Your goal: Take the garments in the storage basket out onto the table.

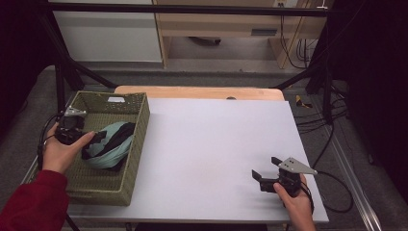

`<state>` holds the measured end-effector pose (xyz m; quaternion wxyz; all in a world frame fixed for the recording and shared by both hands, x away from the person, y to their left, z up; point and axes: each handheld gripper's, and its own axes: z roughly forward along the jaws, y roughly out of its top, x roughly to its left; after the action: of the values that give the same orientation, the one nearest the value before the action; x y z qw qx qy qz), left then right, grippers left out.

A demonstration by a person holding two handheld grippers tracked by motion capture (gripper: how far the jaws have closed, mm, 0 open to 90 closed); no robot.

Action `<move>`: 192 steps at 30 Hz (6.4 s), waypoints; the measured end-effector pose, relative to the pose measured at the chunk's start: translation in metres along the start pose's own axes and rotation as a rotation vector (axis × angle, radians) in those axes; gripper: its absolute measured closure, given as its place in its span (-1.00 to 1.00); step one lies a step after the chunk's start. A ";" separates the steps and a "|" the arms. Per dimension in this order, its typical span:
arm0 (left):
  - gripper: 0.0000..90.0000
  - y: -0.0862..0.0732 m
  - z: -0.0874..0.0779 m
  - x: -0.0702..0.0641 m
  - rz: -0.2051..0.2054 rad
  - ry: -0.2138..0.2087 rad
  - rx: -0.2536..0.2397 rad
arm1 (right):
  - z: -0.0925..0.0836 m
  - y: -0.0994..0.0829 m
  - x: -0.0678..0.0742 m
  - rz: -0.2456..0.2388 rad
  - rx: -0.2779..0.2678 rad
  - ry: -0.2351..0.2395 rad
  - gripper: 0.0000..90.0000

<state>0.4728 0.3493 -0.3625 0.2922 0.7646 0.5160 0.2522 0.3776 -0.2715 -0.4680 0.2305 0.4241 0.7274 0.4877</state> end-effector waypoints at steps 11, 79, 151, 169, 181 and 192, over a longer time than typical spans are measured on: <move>-0.78 -0.008 0.009 -0.027 0.057 -0.056 0.034 | 0.000 0.000 0.001 -0.005 0.003 0.002 -0.87; 0.78 0.028 -0.042 0.005 -0.007 -0.027 -0.096 | 0.002 0.000 0.001 -0.017 0.020 0.005 -0.88; 0.78 0.139 -0.062 -0.106 0.179 -0.155 -0.263 | 0.002 0.001 0.003 -0.020 0.014 0.017 -0.88; 0.78 0.155 -0.043 -0.152 0.207 -0.231 -0.258 | 0.001 0.002 0.004 -0.016 0.007 0.024 -0.88; 0.78 0.154 -0.016 -0.188 0.225 -0.291 -0.234 | 0.001 0.002 0.004 -0.022 0.010 0.029 -0.88; 0.78 0.148 0.010 -0.214 0.207 -0.353 -0.216 | 0.001 0.002 0.005 -0.020 0.006 0.038 -0.88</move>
<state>0.5020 0.1032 -0.2828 0.4308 0.8100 0.3455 0.1971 0.3765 -0.2666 -0.4664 0.2206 0.4081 0.7373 0.4910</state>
